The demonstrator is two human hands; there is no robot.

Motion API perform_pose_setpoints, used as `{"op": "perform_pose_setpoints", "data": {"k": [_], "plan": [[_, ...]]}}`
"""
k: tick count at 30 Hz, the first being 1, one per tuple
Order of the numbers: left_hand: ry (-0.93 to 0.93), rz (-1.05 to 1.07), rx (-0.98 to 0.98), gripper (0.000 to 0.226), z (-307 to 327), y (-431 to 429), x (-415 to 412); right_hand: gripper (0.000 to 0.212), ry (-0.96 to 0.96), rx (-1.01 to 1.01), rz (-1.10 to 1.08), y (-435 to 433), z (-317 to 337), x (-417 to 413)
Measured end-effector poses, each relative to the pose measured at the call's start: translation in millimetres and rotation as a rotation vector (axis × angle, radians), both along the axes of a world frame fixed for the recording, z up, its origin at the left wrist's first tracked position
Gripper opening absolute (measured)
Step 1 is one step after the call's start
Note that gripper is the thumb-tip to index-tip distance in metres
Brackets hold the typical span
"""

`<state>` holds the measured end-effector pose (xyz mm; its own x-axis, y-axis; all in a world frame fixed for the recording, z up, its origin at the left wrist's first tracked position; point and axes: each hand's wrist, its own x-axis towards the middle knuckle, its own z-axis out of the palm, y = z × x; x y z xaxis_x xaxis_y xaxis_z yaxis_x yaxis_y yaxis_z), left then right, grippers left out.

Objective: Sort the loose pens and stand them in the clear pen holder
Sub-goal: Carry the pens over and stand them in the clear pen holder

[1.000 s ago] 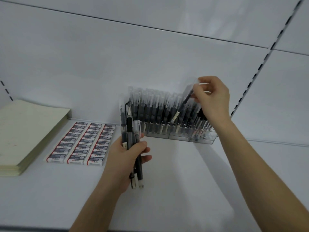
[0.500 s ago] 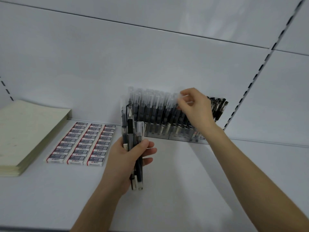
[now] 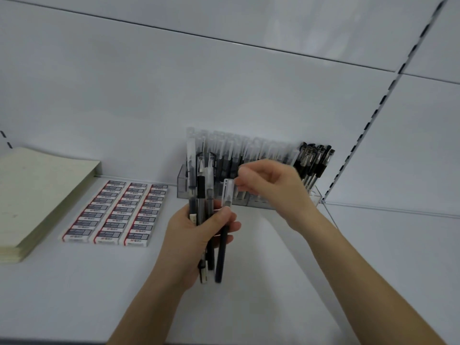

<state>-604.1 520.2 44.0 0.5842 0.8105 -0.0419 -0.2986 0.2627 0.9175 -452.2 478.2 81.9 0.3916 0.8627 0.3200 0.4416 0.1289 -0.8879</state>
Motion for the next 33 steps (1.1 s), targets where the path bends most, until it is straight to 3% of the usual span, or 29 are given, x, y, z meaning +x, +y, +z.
{"op": "perform_pose_setpoints", "data": {"k": [7,12,15,18,22,33], "plan": [[0.012,-0.045,0.005,0.011,1,-5,5,0.013,0.102,-0.037,0.090,-7,-1,1],[-0.002,0.027,-0.047,0.004,-1,-1,0,0.008,0.149,0.167,-0.230,-11,19,34],[0.021,0.084,-0.042,0.004,-2,0,-1,0.005,0.016,0.294,-0.470,-7,27,57],[0.031,0.089,-0.031,0.003,-3,0,0,0.005,-0.153,0.319,-0.565,2,28,68],[0.040,0.067,0.005,0.004,-3,-1,0,0.015,-0.262,0.304,-0.571,11,23,68],[0.050,0.058,-0.008,0.009,-5,1,0,0.016,-0.396,0.236,-0.453,23,17,61]]}}
